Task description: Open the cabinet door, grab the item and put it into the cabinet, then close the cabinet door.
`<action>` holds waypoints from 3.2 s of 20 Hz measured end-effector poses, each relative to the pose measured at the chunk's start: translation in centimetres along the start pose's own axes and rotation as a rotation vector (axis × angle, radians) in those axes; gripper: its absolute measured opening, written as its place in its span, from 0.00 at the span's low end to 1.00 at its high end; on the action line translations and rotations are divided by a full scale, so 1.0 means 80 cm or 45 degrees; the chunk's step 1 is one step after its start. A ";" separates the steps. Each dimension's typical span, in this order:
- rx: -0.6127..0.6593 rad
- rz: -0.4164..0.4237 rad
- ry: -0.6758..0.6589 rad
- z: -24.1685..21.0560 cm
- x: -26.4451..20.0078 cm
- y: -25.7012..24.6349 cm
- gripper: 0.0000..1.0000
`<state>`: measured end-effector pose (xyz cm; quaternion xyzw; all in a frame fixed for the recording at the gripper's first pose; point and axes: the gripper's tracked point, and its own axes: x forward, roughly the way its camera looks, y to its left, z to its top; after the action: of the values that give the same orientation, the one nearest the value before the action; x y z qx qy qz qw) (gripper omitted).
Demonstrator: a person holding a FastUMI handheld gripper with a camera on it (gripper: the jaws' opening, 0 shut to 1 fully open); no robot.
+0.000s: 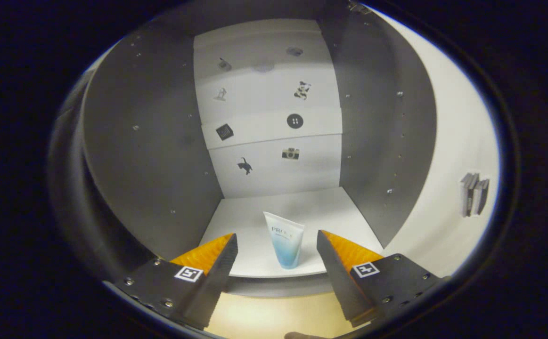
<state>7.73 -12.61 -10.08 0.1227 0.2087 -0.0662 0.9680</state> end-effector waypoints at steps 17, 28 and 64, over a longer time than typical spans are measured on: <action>-0.208 0.070 -0.426 -0.010 -0.303 -0.009 0.99; -0.042 -0.414 -0.449 -0.081 -0.506 -0.198 0.97; 0.095 -0.356 -0.626 0.038 -0.450 -0.323 0.98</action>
<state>-28.25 -35.46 2.34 0.1085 -0.0200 -0.2342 0.9659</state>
